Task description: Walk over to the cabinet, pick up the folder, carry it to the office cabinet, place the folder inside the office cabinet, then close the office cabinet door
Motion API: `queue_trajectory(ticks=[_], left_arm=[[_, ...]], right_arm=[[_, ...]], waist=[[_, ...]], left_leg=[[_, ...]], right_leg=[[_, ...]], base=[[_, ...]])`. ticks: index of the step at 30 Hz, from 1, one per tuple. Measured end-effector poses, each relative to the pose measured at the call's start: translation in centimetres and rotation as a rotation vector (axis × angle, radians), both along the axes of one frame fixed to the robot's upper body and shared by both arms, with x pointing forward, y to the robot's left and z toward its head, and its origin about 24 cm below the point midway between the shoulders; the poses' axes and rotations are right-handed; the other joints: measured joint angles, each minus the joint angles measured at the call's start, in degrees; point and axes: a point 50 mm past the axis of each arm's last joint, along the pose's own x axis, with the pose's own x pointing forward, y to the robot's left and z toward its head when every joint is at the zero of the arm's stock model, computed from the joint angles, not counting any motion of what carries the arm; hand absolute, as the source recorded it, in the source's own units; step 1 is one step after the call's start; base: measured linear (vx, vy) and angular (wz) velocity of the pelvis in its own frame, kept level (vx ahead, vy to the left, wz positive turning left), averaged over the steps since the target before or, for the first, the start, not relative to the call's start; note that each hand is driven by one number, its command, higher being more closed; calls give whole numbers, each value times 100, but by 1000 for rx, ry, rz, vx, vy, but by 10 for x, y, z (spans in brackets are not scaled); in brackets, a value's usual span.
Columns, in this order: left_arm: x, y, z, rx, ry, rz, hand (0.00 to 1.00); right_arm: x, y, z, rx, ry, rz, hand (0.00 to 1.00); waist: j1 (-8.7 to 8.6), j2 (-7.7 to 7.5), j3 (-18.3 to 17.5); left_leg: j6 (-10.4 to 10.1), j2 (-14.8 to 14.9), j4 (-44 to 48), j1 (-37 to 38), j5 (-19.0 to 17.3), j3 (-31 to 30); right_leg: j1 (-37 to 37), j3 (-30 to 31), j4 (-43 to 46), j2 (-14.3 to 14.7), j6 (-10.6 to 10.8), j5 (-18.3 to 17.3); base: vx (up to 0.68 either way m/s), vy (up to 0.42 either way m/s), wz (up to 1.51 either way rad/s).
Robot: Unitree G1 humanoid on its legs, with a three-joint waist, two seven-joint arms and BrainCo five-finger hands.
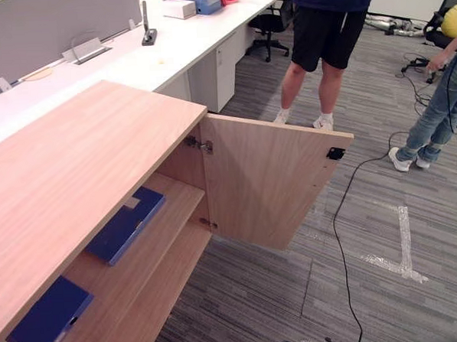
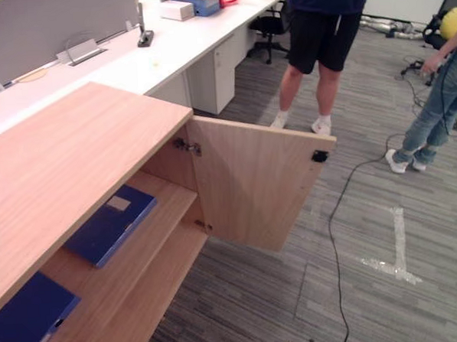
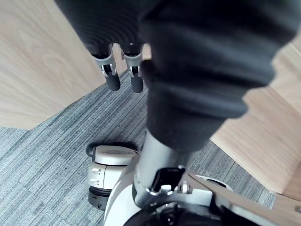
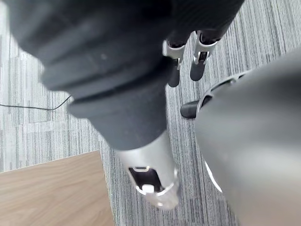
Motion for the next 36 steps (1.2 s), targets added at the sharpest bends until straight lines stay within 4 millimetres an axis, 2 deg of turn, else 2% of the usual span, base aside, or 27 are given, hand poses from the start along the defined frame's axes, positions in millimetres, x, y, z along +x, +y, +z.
queue_trajectory(ticks=[3,5,7,10,13,14,19,21,23,25,26,28,29,30,32,34,36], left_arm=[[-2,0,0,-2,11,6,0],[-3,0,0,-2,14,8,0],[4,0,0,-1,-1,3,0],[7,0,0,3,-9,3,0],[8,1,0,5,-15,17,0],[6,2,0,8,-12,37,0],[-3,3,0,8,-12,134,0],[-2,6,1,14,-23,147,0],[2,8,2,19,-46,151,0],[5,7,3,18,-56,141,0],[7,7,3,19,-59,131,0],[9,5,2,16,-61,114,0],[10,3,2,9,-62,114,0],[9,2,2,7,-59,111,0],[7,3,2,4,-54,115,0],[5,2,1,2,-34,101,0],[-2,2,0,-1,-1,102,0]], right_arm=[[3,-1,1,-2,-11,2,0],[8,-3,2,-5,-29,10,0],[13,-2,4,-11,-46,25,0],[16,0,4,-13,-50,60,0],[19,3,5,-14,-53,97,0],[19,3,4,-13,-51,104,0],[24,9,5,-5,-62,137,0],[26,10,5,-8,-69,142,0],[24,9,5,-14,-59,138,0],[20,7,4,-23,-42,132,0],[19,7,4,-24,-39,131,0],[17,4,4,-28,-36,119,0],[17,1,4,-31,-35,109,0],[16,6,3,-13,-37,88,0],[14,5,3,-3,-37,43,0],[15,2,3,-3,-44,11,0],[16,0,4,8,-64,-48,0]], waist=[[-3,54,70],[-6,47,73],[-19,14,140],[-20,-15,140],[-23,-24,144],[-31,-22,146],[-19,-27,82],[-42,-1,71],[-13,-12,113],[-11,-24,148],[-1,-39,158],[-3,-21,154],[2,4,145],[32,-41,151],[67,-50,158],[64,-44,109],[-23,-35,17]], left_leg=[[53,-80,-267,379,125,22],[92,-172,-309,402,150,10],[101,-287,-359,351,157,-49],[101,-355,-359,240,157,-105],[99,-273,-304,130,156,-174],[88,-181,-242,102,150,-242],[-239,295,6,-48,-41,-404],[-417,619,545,-309,-206,-458],[-438,780,1264,-641,-199,-406],[-532,821,1765,-835,-34,-280],[-533,808,1811,-846,11,-241],[-479,649,1374,-858,-145,-47],[-382,565,966,-852,-115,-5],[-215,530,753,-728,-73,127],[-185,416,576,-585,-55,325],[-105,263,248,-321,49,542],[-44,71,-169,-113,235,632]], right_leg=[[-263,4,921,-175,-61,-311],[-466,-8,1302,-317,-82,-374],[-551,-11,1316,-459,-81,-373],[-517,-10,1037,-478,-39,-343],[-359,-84,566,-330,56,-210],[-214,-177,399,-220,10,-150],[-27,-366,32,296,-20,-72],[-23,-463,14,527,-167,-251],[44,-507,22,612,-199,-302],[184,-530,14,579,-220,-318],[201,-519,9,554,-242,-303],[141,-503,1,460,-234,-292],[79,-498,23,468,-209,-277],[58,-413,16,449,-141,-231],[79,-236,-109,411,-97,-100],[110,-33,-231,337,-61,-15],[116,47,-410,263,-13,83]], base=[[69,71,-27],[-1,94,-11],[-24,96,1],[-28,53,4],[-26,-18,8],[-44,-91,19],[-52,-129,6],[-28,-133,10],[-3,-73,11],[11,-17,9],[14,18,4],[-12,85,3],[-14,146,-10],[19,134,-28],[61,106,-43],[58,118,-49],[82,87,-27]])
